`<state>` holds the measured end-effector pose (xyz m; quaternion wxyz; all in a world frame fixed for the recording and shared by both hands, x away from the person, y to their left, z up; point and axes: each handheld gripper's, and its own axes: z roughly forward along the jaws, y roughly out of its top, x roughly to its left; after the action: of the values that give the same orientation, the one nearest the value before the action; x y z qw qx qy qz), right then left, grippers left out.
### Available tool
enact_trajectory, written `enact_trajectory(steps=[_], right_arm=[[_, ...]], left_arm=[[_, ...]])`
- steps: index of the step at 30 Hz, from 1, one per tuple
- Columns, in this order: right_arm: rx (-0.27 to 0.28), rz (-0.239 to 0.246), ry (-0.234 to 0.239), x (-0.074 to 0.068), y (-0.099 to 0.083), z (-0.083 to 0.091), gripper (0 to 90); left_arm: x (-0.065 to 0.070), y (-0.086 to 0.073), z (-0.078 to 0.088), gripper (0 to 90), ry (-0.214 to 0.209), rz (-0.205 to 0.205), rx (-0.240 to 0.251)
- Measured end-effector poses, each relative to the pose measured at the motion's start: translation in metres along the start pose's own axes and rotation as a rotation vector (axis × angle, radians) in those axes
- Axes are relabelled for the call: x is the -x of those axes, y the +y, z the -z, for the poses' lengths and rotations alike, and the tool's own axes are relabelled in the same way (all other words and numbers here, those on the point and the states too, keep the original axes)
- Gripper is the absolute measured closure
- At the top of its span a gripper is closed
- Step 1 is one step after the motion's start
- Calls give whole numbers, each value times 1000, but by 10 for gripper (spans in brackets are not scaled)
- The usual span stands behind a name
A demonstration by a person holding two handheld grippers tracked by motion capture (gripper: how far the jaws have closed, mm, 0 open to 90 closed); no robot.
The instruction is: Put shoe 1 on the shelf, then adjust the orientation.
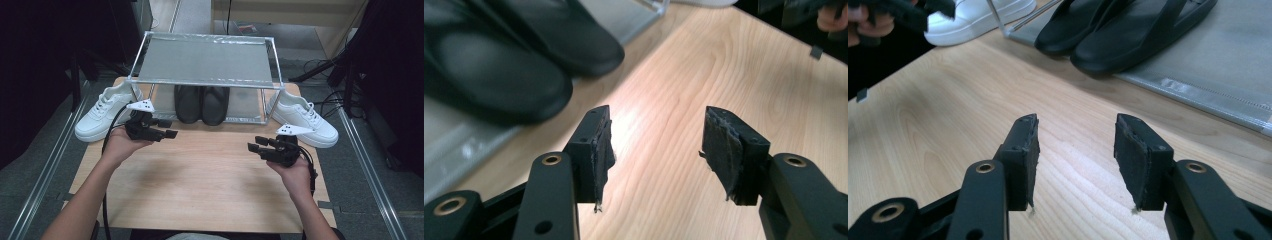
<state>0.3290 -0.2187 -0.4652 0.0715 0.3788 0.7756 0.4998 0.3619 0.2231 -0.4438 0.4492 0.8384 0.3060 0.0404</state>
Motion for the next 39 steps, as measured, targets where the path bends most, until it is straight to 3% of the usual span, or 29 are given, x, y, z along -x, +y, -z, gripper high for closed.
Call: enact_trajectory(steps=[6, 16, 26, 30, 36, 39], right_arm=[[-25, 9, -8, -1, -1, -3, 541], [-26, 15, -31, -1, -1, -2, 541], [-42, 29, -44, -3, -2, -3, 485], [-53, 37, -48, -3, -3, -4, 484], [-60, 42, -54, -4, -4, -5, 483], [-64, 43, -60, -4, -5, -4, 483]], left_arm=[[-5, -11, 12, 457, 3, 25, 17], [-21, -17, 20, 470, 27, 87, 1], [-53, -37, 47, 462, 122, 173, 35], [-63, -44, 60, 463, 180, 183, 30], [-78, -56, 76, 465, 222, 215, 53], [-87, -65, 80, 467, 270, 217, 44]])
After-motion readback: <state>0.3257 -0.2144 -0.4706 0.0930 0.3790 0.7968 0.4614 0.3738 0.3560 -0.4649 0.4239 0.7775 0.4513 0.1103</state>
